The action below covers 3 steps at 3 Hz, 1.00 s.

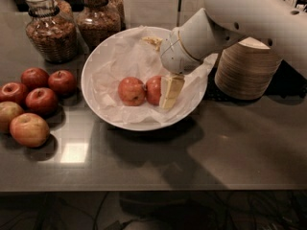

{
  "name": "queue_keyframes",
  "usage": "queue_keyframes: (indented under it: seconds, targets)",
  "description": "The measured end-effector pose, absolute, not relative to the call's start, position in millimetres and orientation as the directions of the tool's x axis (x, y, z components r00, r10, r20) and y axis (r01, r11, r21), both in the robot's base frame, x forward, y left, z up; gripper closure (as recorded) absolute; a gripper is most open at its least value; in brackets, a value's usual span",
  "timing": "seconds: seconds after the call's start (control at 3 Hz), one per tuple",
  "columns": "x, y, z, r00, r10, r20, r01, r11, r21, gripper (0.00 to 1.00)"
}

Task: Pick apple from white bowl

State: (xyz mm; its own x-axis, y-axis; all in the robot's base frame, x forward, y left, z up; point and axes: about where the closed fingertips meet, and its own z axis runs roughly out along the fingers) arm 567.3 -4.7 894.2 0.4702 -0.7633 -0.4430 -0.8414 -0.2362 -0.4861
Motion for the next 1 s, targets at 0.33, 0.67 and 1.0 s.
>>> queue_keyframes:
  seconds: [0.33,0.67,1.0]
  targets:
    - [567.3,-4.7,894.3,0.470,-0.763,-0.443,-0.841,-0.236,-0.486,0.00]
    - [567.3,-4.7,894.3,0.470,-0.763,-0.443,-0.841,-0.236,-0.486,0.19]
    - [567.3,-4.7,894.2,0.470,-0.763,-0.443,-0.841,-0.236,-0.486,0.43]
